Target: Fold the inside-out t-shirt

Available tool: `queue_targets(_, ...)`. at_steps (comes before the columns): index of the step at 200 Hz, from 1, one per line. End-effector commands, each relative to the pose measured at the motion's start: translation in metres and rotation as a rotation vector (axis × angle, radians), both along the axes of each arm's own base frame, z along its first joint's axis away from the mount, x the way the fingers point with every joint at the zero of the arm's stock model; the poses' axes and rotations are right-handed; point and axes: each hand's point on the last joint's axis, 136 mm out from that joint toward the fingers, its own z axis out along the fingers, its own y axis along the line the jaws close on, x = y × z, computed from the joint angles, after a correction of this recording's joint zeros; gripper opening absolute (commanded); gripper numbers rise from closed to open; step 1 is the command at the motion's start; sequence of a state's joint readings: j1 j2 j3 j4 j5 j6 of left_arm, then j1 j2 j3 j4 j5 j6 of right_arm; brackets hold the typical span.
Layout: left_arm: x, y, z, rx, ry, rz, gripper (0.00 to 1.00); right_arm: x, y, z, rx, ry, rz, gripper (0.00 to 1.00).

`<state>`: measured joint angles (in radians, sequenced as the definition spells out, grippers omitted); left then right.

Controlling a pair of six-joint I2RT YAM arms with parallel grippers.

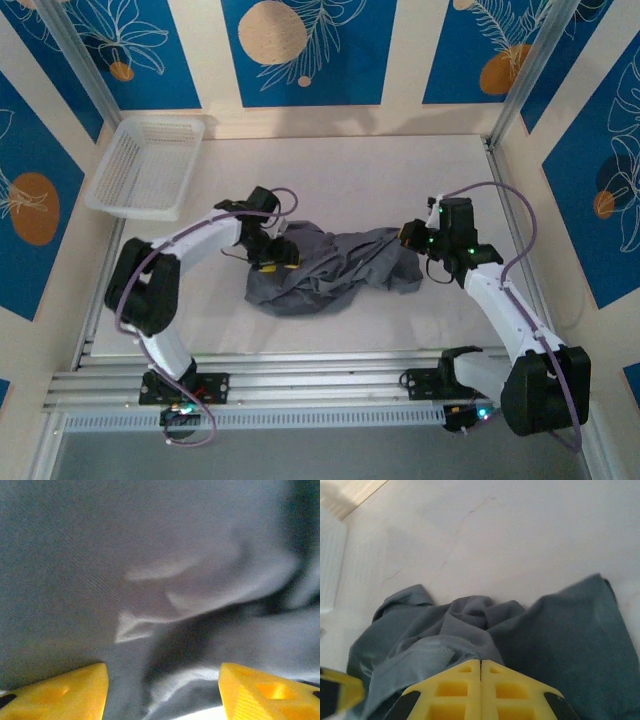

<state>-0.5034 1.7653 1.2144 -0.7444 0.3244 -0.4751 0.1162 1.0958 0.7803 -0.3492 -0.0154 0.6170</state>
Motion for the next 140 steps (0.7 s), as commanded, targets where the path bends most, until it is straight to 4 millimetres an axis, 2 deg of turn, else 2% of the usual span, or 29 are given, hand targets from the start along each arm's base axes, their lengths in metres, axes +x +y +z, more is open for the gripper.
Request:
queue_targets(1, -0.002, 0.012, -0.012, 0.084, 0.013, -0.047, 0.54, 0.010, -0.025, 0.028, 0.082, 0.041, -0.175, 0.00)
queue_targets(15, 0.002, 0.012, -0.008, 0.087, -0.007, -0.062, 0.43, 0.014, -0.045, 0.038, 0.085, 0.036, -0.252, 0.00)
queue_targets(26, 0.005, 0.009, -0.003, 0.066, -0.017, -0.070, 0.25, 0.017, -0.061, 0.037, 0.069, 0.042, -0.297, 0.00)
queue_targets(38, 0.010, 0.002, 0.006, 0.024, -0.027, -0.074, 0.00, 0.020, -0.064, 0.027, 0.031, 0.060, -0.261, 0.00)
queue_targets(42, 0.011, -0.001, 0.008, 0.007, -0.027, -0.075, 0.00, 0.021, -0.061, 0.023, 0.021, 0.067, -0.227, 0.00)
queue_targets(46, 0.011, -0.004, 0.011, -0.013, -0.027, -0.077, 0.00, 0.021, -0.057, 0.020, 0.017, 0.071, -0.187, 0.05)
queue_targets(57, 0.013, -0.013, 0.021, -0.072, -0.033, -0.079, 0.00, 0.023, -0.039, 0.021, 0.030, 0.061, -0.068, 0.32)
queue_targets(65, 0.015, -0.019, 0.031, -0.113, -0.044, -0.078, 0.00, 0.023, -0.024, 0.030, 0.035, 0.023, 0.010, 0.43)
queue_targets(84, 0.021, -0.026, 0.054, -0.179, -0.093, -0.059, 0.00, 0.019, 0.021, 0.060, -0.032, -0.176, 0.214, 0.53)
queue_targets(103, 0.024, -0.033, 0.076, -0.224, -0.141, -0.078, 0.00, -0.002, 0.079, 0.069, -0.141, -0.373, 0.481, 0.63)
queue_targets(107, 0.023, -0.034, 0.080, -0.224, -0.159, -0.091, 0.05, -0.008, 0.089, 0.065, -0.154, -0.393, 0.533, 0.66)
queue_targets(122, 0.016, -0.048, 0.092, -0.191, -0.258, -0.201, 0.34, -0.030, 0.116, 0.044, -0.169, -0.390, 0.684, 0.67)
queue_targets(131, 0.005, -0.060, 0.093, -0.155, -0.306, -0.293, 0.42, -0.036, 0.119, 0.029, -0.183, -0.341, 0.695, 0.67)
queue_targets(140, -0.005, -0.071, 0.089, -0.113, -0.342, -0.384, 0.49, -0.035, 0.114, 0.016, -0.200, -0.281, 0.649, 0.67)
